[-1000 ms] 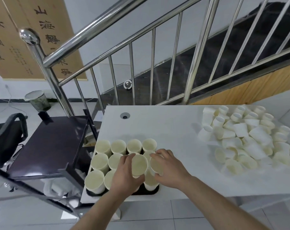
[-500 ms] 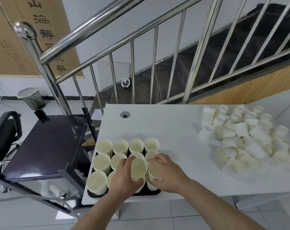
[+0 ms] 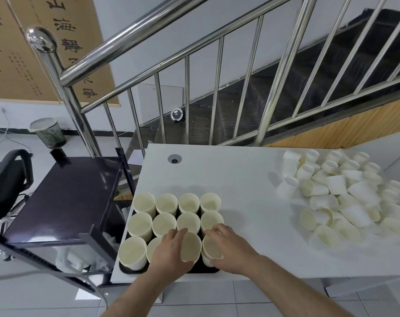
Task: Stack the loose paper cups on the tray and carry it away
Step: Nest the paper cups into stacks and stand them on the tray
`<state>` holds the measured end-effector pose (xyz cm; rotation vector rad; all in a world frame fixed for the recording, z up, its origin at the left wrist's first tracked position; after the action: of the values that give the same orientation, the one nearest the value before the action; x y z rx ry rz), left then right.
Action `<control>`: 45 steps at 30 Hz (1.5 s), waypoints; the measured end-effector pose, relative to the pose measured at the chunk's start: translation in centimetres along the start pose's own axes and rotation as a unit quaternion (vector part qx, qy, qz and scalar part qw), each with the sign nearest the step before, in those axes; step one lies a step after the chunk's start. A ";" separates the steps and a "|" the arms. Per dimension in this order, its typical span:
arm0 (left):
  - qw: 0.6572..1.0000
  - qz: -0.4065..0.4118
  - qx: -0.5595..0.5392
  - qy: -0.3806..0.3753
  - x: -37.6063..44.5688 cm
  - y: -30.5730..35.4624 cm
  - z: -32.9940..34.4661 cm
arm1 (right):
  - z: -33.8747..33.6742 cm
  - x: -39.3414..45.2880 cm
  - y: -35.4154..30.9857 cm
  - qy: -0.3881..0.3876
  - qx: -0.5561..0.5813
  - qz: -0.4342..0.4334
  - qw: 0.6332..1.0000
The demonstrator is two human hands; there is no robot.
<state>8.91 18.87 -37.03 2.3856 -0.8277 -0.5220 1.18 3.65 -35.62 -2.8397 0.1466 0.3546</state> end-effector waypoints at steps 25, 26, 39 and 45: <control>0.997 -0.010 0.065 0.033 0.3 -0.5 0.4 | 0.7 0.5 0.8 0.008 -0.017 0.019 1.000; 0.997 -0.010 0.062 0.037 0.3 -0.2 0.3 | 0.5 0.4 0.9 0.011 -0.019 0.019 1.000; 0.993 0.070 -0.009 0.090 2.0 11.0 2.0 | -5.6 -5.5 6.7 0.089 -0.024 0.020 0.996; 0.990 0.117 -0.025 0.074 3.1 18.7 6.8 | -7.3 -11.2 14.2 0.118 -0.042 0.067 0.990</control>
<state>-0.59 2.07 -31.34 2.2134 -0.9984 -0.2648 -9.86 -11.22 -29.61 -2.9558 0.3795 0.0518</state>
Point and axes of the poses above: each hand's wrist, its own x-axis towards the middle knuckle, its own z-axis out of the palm, y = z × x, the point moved 5 cm from there along x, towards the middle knuckle, and after that the axes turned 6 degrees about -x, right-handed, at the moved point
